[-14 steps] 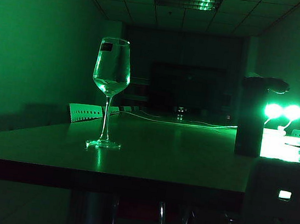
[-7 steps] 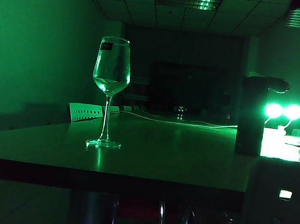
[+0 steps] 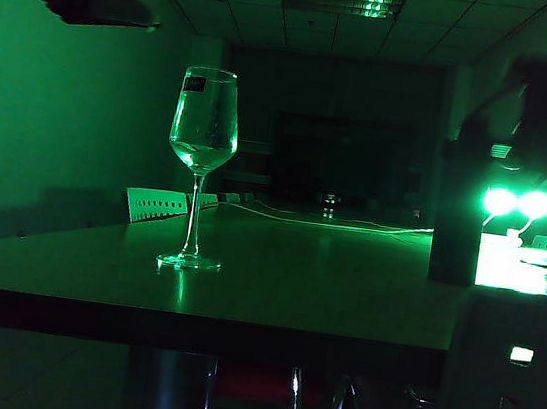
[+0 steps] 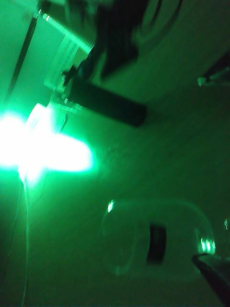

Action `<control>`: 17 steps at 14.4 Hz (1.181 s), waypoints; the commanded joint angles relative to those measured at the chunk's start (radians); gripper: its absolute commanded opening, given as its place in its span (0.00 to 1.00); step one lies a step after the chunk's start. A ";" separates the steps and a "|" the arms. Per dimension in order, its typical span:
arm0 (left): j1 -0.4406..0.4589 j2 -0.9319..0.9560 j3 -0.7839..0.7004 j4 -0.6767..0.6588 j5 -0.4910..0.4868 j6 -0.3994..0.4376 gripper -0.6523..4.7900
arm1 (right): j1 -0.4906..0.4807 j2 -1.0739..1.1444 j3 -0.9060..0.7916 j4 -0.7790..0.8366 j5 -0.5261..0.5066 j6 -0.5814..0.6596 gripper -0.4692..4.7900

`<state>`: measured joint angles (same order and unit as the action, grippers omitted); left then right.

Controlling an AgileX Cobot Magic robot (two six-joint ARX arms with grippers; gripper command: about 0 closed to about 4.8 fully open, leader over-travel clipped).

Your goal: Pick up the black thermos cup, pour some water from it into the stemmed glass, and then put the thermos cup back on the table.

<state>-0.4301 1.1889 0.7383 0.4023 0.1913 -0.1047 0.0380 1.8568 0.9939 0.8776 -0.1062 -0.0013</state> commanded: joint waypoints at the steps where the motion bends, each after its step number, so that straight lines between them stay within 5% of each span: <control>1: -0.001 -0.001 0.007 0.019 0.004 0.004 1.00 | 0.002 0.099 0.106 0.025 0.000 -0.034 1.00; 17: -0.001 -0.001 0.005 -0.112 0.011 0.000 1.00 | 0.002 0.356 0.357 0.036 0.105 -0.072 1.00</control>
<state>-0.4301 1.1889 0.7383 0.2901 0.1978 -0.1051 0.0387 2.2158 1.3300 0.9245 -0.0013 -0.0784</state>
